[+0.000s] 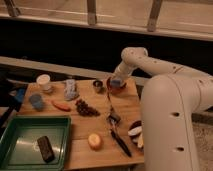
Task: Wipe red bowl with sponge
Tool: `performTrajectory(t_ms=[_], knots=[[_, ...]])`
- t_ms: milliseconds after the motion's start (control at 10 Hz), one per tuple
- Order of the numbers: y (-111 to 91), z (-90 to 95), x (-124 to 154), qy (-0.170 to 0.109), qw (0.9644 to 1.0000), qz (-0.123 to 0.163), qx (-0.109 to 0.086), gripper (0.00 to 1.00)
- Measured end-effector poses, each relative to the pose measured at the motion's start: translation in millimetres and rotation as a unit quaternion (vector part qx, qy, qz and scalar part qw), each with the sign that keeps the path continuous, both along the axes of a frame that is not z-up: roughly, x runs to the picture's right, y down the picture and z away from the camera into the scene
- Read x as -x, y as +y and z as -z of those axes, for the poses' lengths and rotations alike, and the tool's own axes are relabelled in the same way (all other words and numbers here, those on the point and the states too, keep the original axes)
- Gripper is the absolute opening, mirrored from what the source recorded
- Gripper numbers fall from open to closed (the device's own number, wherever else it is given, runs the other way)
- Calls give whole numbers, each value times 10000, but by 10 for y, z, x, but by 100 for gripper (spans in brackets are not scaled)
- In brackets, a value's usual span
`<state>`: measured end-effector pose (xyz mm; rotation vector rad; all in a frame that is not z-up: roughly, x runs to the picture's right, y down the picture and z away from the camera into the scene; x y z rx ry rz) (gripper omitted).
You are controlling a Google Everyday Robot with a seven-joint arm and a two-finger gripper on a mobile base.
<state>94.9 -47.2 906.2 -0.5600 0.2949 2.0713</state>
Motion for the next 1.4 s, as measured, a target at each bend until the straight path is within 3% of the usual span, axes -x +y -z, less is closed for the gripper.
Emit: performTrajectory(t_ms=[300, 600, 900, 1200, 1400], knots=[[156, 104, 94, -60, 10000, 20, 63, 0], [266, 182, -183, 233, 9995, 5, 214, 0], [94, 34, -214, 390, 9989, 138, 209, 0], [-87, -130, -9, 256, 9994, 209, 67, 0], [-104, -140, 65, 139, 9997, 221, 2, 0]])
